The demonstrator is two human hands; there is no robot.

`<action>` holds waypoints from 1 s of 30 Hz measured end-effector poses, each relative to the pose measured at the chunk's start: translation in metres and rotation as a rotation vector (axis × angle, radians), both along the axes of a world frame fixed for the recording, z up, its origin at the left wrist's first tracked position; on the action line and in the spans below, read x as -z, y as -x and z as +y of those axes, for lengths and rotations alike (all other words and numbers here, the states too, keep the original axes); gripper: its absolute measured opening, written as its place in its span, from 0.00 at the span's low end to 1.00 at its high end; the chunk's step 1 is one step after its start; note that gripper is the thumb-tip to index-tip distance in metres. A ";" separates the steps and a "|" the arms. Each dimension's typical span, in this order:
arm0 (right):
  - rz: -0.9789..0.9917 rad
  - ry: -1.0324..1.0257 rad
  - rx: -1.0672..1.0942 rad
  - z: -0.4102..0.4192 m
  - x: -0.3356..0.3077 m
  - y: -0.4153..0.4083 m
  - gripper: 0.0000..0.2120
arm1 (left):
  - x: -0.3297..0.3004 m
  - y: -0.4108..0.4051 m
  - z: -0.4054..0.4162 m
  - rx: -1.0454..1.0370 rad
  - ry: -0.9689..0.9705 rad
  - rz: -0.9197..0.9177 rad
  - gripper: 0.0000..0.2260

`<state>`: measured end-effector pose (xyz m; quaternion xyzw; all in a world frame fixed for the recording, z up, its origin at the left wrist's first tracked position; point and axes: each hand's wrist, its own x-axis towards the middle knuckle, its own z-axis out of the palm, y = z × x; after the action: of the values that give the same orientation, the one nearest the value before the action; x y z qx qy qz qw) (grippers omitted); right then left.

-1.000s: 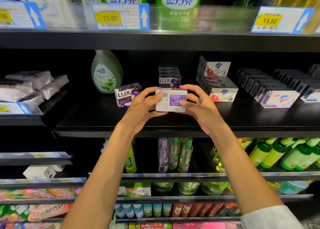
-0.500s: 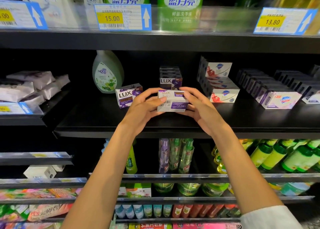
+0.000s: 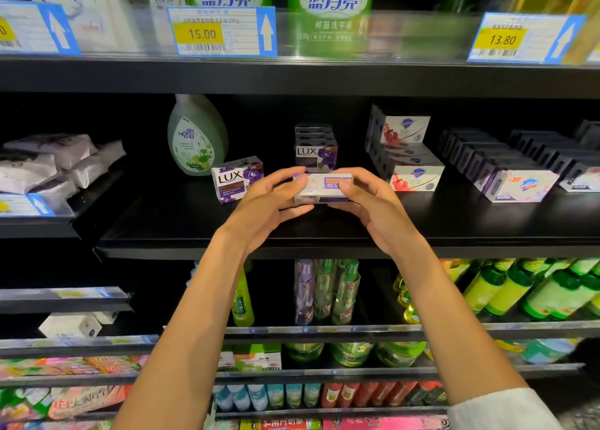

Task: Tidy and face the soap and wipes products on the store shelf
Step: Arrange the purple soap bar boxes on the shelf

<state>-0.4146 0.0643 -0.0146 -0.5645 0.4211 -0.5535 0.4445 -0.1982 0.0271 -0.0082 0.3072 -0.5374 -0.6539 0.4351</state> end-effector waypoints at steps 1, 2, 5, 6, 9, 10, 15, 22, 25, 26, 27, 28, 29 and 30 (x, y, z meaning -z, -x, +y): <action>-0.001 0.004 -0.004 0.000 0.000 0.000 0.12 | 0.001 0.000 -0.001 0.002 0.004 0.001 0.20; 0.000 0.007 -0.009 0.000 0.000 0.000 0.12 | 0.002 -0.001 -0.001 0.004 0.010 0.000 0.19; 0.009 0.003 -0.021 -0.001 0.000 0.001 0.12 | 0.003 -0.003 -0.002 0.011 0.019 0.004 0.18; 0.010 -0.002 -0.023 -0.001 0.000 0.001 0.13 | 0.003 -0.004 -0.002 0.014 0.017 0.012 0.17; -0.017 -0.019 -0.011 -0.002 -0.001 -0.001 0.14 | 0.004 -0.004 -0.003 0.005 0.014 0.038 0.17; -0.037 -0.033 -0.004 -0.002 -0.002 -0.001 0.14 | 0.004 -0.004 -0.003 -0.002 0.016 0.047 0.17; -0.060 -0.105 -0.024 -0.003 -0.005 -0.002 0.19 | 0.005 -0.005 -0.004 -0.017 0.039 0.065 0.21; -0.098 -0.078 0.003 -0.002 -0.003 0.003 0.20 | 0.004 -0.005 -0.004 0.031 0.007 0.088 0.27; -0.080 -0.080 0.021 -0.002 -0.003 0.002 0.21 | 0.002 -0.004 -0.006 0.023 -0.065 0.119 0.26; -0.080 -0.079 0.026 -0.002 -0.002 0.002 0.21 | 0.002 -0.003 -0.007 0.016 -0.083 0.122 0.24; -0.082 -0.077 0.029 -0.002 -0.002 0.002 0.21 | 0.002 -0.003 -0.007 0.011 -0.097 0.124 0.23; -0.083 -0.072 0.031 -0.002 -0.002 0.002 0.22 | 0.003 -0.003 -0.008 0.008 -0.106 0.120 0.23; -0.081 -0.067 0.029 -0.001 -0.002 0.002 0.22 | 0.003 -0.003 -0.008 0.010 -0.105 0.111 0.23; -0.078 -0.063 0.025 -0.001 -0.002 0.002 0.23 | 0.003 -0.003 -0.008 0.013 -0.093 0.097 0.23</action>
<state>-0.4170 0.0630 -0.0130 -0.5229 0.4277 -0.5670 0.4713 -0.1950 0.0193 -0.0117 0.2916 -0.4864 -0.6951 0.4418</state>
